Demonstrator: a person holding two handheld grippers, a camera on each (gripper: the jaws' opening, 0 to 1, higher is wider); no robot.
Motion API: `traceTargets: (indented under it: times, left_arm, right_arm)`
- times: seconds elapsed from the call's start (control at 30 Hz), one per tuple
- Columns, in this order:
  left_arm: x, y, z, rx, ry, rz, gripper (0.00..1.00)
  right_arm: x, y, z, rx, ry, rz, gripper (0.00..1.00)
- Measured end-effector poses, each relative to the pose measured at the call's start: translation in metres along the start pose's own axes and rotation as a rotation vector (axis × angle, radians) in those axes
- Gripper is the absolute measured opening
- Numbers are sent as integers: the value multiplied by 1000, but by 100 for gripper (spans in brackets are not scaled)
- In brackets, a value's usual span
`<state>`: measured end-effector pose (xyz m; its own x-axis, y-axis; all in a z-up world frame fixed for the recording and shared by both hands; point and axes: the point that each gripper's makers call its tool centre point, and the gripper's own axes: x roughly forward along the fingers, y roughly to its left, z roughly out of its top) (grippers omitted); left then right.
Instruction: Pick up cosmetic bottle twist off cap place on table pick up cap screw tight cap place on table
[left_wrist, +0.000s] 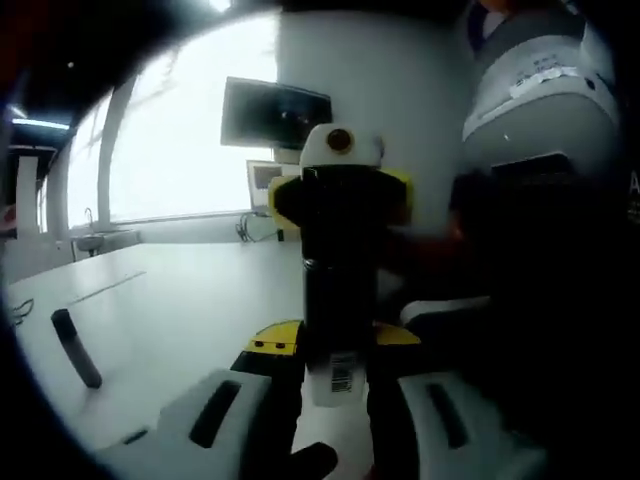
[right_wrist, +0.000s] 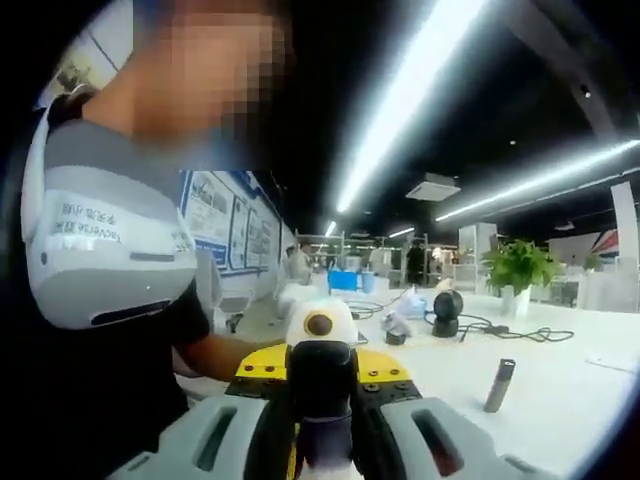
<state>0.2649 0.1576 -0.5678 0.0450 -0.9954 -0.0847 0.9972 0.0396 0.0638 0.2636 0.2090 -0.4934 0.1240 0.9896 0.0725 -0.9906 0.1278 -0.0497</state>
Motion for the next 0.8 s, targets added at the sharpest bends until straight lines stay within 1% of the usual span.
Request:
traceTargets:
  times: [0.07,0.1,0.13,0.2,0.27,0.33,0.37,0.4,0.43,0.5,0.53,0.6,0.63,0.7,0.8]
  left_arm:
    - [-1,1,0,-1,-4,11,14]
    - [-1,4,0,-8,-9,27,14]
    - [-2,6,-1,-11,-12,39,14]
    - [-4,12,-3,-21,-15,82,14]
    - [-6,17,-4,-28,-19,124,14]
    - [-8,23,-3,-36,-31,174,14]
    - [-9,26,-3,-37,-32,202,14]
    - [-10,30,-3,-34,-29,236,14]
    - [-11,34,-4,-26,-21,266,14]
    - [-12,39,-5,-28,-9,311,14]
    - [-12,40,-4,-17,-14,329,14]
    - [-12,42,-3,-30,-21,348,14]
    - [-12,44,-3,-32,-26,368,14]
    - [-12,45,-1,-35,-34,390,14]
    - [-12,48,1,-34,-42,433,14]
  right_arm:
    - [1,-1,-1,-8,1,-16,16]
    - [1,-5,0,-22,-1,-42,17]
    - [2,-5,-1,-26,-4,-51,18]
    - [1,-8,1,-5,-21,-64,24]
    - [0,-12,4,14,-41,-90,26]
    - [0,-18,4,23,-40,-133,26]
    - [0,-21,4,27,-40,-163,28]
    - [0,-21,4,29,-41,-175,29]
    - [-1,-27,1,33,-30,-221,29]
    - [1,-26,0,14,-34,-246,30]
    - [-1,-33,-1,27,-30,-295,30]
    - [-1,-37,-2,14,-40,-339,30]
    - [-3,-41,-3,23,-42,-374,30]
    - [-3,-41,-2,29,-62,-387,30]
    - [-3,-43,-2,20,-66,-430,30]
